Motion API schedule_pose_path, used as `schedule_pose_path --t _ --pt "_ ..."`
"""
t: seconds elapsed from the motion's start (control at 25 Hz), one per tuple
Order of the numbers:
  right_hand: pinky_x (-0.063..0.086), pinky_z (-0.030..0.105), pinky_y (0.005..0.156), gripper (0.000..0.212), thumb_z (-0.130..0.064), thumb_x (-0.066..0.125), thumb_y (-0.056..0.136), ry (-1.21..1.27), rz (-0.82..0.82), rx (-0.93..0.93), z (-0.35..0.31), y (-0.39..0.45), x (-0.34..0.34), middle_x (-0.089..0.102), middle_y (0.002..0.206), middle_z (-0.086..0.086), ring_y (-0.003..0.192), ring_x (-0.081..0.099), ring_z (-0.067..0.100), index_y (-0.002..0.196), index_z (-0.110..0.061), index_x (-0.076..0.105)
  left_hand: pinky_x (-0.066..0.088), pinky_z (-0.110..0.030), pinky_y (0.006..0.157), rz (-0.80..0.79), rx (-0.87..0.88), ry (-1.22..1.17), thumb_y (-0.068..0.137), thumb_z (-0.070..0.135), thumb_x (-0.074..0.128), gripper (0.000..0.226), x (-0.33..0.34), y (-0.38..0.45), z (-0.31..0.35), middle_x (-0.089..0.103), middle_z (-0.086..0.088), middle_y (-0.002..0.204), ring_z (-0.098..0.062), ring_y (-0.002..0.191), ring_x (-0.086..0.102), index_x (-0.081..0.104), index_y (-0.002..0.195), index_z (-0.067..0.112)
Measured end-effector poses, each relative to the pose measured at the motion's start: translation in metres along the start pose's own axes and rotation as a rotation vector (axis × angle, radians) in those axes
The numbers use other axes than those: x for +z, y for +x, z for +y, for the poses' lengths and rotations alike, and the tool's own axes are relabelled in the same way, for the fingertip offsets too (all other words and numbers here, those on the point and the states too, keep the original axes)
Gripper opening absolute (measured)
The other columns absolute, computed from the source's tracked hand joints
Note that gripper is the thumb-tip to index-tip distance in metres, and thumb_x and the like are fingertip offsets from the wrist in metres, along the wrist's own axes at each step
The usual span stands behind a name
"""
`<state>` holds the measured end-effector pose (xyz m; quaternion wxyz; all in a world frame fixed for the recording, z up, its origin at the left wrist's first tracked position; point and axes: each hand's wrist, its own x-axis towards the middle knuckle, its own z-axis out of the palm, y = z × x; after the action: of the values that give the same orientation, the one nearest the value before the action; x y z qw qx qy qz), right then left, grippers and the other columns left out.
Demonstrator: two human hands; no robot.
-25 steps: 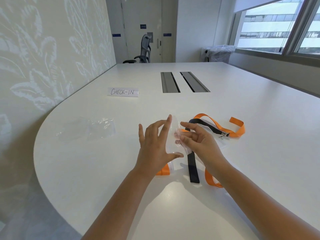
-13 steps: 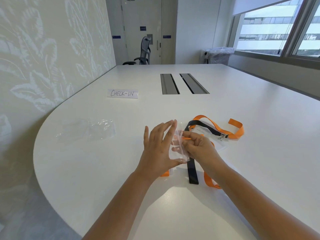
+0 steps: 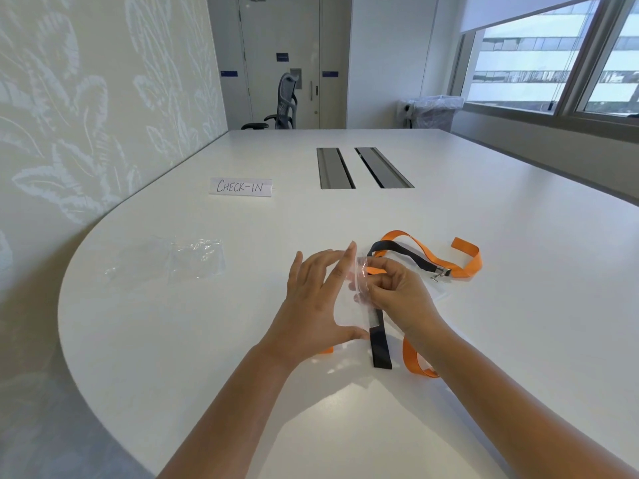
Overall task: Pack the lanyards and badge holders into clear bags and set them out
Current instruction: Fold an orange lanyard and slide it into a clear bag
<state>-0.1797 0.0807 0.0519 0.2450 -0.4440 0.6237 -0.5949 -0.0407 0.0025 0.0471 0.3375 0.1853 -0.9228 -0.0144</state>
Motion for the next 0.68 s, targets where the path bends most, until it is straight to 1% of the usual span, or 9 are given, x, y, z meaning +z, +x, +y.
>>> schedule_pose_path --t 0.08,0.16,0.24,0.36,0.44,0.52,0.56,0.6,0.68 --pt "0.057 0.025 0.073 0.03 -0.009 0.066 0.084 -0.054 0.063 -0.027 0.0 0.001 -0.001 0.074 0.08 -0.006 0.077 0.071 0.01 0.108 -0.025 0.061 0.001 -0.043 0.111 0.0 -0.013 -0.012 0.06 0.058 0.073 0.118 0.0 0.0 0.0 0.045 -0.007 0.132 -0.025 0.128 0.038 -0.007 0.143 0.034" --pt "0.057 0.026 0.075 0.029 -0.015 0.069 0.082 -0.061 0.084 -0.056 -0.001 0.0 0.0 0.074 0.08 -0.005 0.074 0.071 0.011 0.103 -0.032 0.059 0.001 -0.042 0.112 0.015 -0.023 -0.01 0.06 0.058 0.073 0.117 0.001 0.0 -0.002 0.047 -0.007 0.13 -0.025 0.125 0.041 -0.007 0.141 0.031" --pt "0.057 0.023 0.073 0.03 -0.017 0.07 0.081 -0.07 0.089 -0.078 -0.001 -0.002 0.001 0.073 0.081 -0.005 0.071 0.07 0.011 0.101 -0.035 0.056 0.005 -0.045 0.111 0.031 -0.015 0.041 0.057 0.062 0.073 0.119 0.004 0.0 -0.002 0.048 -0.01 0.129 -0.027 0.124 0.044 -0.003 0.141 0.026" --pt "0.054 0.013 0.065 0.03 -0.017 0.068 0.083 -0.114 0.087 -0.078 -0.001 -0.003 0.004 0.071 0.085 -0.004 0.072 0.069 0.009 0.104 -0.034 0.054 0.011 -0.049 0.108 0.055 0.002 0.115 0.054 0.064 0.073 0.116 0.008 0.0 -0.001 0.051 -0.012 0.129 -0.03 0.123 0.047 0.018 0.144 0.016" --pt "0.051 0.009 0.062 0.024 -0.019 0.063 0.087 -0.091 0.067 -0.085 -0.001 -0.005 0.005 0.071 0.086 -0.005 0.071 0.069 0.008 0.104 -0.032 0.054 0.014 -0.05 0.107 0.081 0.024 0.134 0.054 0.062 0.075 0.109 0.008 0.001 -0.004 0.054 -0.011 0.125 -0.031 0.121 0.05 0.032 0.141 0.013" --pt "0.054 0.014 0.064 0.012 -0.027 0.05 0.094 0.035 0.047 -0.086 -0.003 -0.006 0.004 0.069 0.088 -0.006 0.073 0.069 0.009 0.104 -0.032 0.054 0.015 -0.053 0.107 0.128 0.015 0.112 0.055 0.058 0.076 0.1 0.003 0.001 -0.012 0.055 -0.01 0.121 -0.032 0.119 0.051 0.038 0.136 0.014" --pt "0.055 0.018 0.067 0.012 -0.034 0.044 0.095 0.053 0.04 -0.081 -0.004 -0.006 0.003 0.068 0.09 -0.007 0.075 0.069 0.008 0.104 -0.033 0.053 0.014 -0.054 0.107 0.156 -0.019 0.084 0.056 0.056 0.075 0.095 -0.002 0.0 -0.019 0.056 -0.009 0.12 -0.032 0.119 0.05 0.04 0.135 0.015" --pt "0.056 0.021 0.071 0.017 -0.041 0.038 0.095 0.003 0.031 -0.076 -0.004 -0.005 0.001 0.067 0.094 -0.009 0.079 0.068 0.007 0.104 -0.034 0.051 0.013 -0.053 0.109 0.187 -0.065 0.051 0.058 0.054 0.074 0.091 -0.008 -0.002 -0.028 0.056 -0.009 0.119 -0.031 0.12 0.049 0.041 0.134 0.017" --pt "0.052 0.019 0.078 0.027 -0.05 0.034 0.092 -0.243 0.008 -0.063 -0.004 -0.004 0.0 0.062 0.104 -0.013 0.085 0.063 0.003 0.109 -0.035 0.048 0.009 -0.05 0.112 0.25 -0.162 0.006 0.061 0.051 0.073 0.088 -0.019 -0.009 -0.049 0.056 -0.006 0.116 -0.027 0.12 0.045 0.039 0.135 0.018"
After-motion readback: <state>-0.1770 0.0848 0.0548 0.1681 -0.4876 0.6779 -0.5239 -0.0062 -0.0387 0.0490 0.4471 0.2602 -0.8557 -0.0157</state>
